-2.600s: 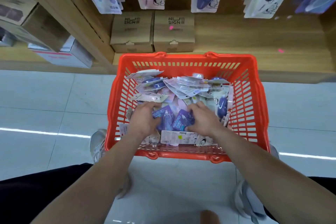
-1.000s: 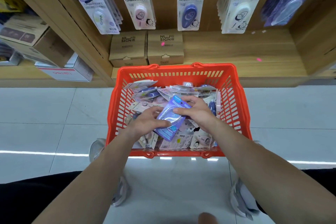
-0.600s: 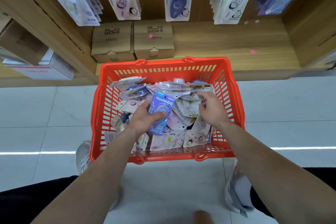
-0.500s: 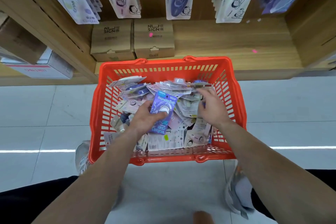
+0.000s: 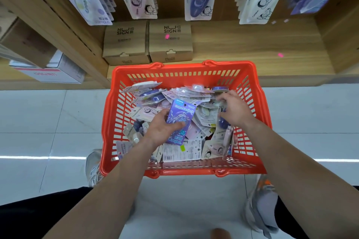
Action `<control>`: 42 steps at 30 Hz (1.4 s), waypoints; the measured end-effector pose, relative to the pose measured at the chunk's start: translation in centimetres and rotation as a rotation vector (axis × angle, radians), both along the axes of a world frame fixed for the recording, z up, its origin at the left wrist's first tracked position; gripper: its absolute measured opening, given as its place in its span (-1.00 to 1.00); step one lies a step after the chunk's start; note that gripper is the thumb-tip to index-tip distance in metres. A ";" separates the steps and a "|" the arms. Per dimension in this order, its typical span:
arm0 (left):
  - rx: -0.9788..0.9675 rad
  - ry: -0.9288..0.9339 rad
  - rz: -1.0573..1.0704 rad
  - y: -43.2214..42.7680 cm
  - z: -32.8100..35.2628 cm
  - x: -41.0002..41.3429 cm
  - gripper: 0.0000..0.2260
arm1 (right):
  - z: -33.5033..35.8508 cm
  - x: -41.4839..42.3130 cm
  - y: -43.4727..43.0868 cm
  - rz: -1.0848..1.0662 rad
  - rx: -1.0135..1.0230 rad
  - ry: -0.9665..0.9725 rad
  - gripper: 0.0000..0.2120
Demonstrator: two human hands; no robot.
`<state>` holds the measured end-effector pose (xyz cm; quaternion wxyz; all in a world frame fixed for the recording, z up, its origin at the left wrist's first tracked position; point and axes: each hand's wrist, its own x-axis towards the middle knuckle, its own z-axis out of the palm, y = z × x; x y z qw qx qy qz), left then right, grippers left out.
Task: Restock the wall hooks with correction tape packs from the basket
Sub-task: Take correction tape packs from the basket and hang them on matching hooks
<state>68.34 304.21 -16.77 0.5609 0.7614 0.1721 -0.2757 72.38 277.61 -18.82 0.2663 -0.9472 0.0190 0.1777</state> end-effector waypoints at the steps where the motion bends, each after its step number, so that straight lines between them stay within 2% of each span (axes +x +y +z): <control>1: -0.003 -0.001 0.005 0.1 0.0 0.0 -0.60 | 0.1 0.0 -0.1 0.011 0.008 0.008 -0.65; 3: -0.006 -0.010 0.011 0.2 0.3 0.0 -0.60 | 0.5 0.0 -0.3 0.027 0.051 0.023 -0.78; 11: -0.019 -0.042 0.131 1.4 3.2 -0.1 -0.69 | 5.4 0.2 0.8 0.010 0.391 0.081 -0.86; 13: -0.022 -0.085 0.198 1.9 4.4 -0.2 -0.76 | 6.9 -0.2 1.1 -0.047 0.495 0.063 -0.86; 17: -0.060 -0.145 0.288 2.4 6.9 -0.7 -0.72 | 9.9 -1.5 2.2 -0.196 0.752 0.043 -0.89; 23: -0.122 -0.271 0.279 1.0 11.6 -0.8 -0.53 | 13.8 -3.7 6.1 -0.242 0.858 0.055 -0.62; 25: -0.123 -0.273 0.330 0.8 13.5 -0.4 -0.64 | 15.8 -4.0 7.4 -0.267 0.918 0.068 -0.64; 28: -0.091 -0.288 0.368 0.9 16.2 0.1 -0.92 | 19.1 -4.2 8.8 -0.331 1.089 0.166 -0.70; 31: -0.032 -0.307 0.389 1.7 18.6 1.0 -0.91 | 21.9 -4.4 9.5 -0.176 1.019 0.244 -0.86; 34: -0.041 -0.360 0.340 2.6 21.5 2.1 -0.89 | 25.1 -4.1 9.0 -0.039 0.916 0.323 -0.72; 37: -0.117 -0.410 0.289 3.9 24.5 2.9 -0.81 | 28.2 -3.1 6.7 0.053 0.876 0.296 -0.56; 39: -0.126 -0.430 0.237 4.8 26.3 3.0 -0.78 | 29.4 -2.0 4.8 0.061 0.830 0.258 -0.55; 42: -0.128 -0.437 0.194 5.6 27.6 3.1 -0.68 | 29.1 -0.1 2.7 -0.017 0.757 0.189 -0.65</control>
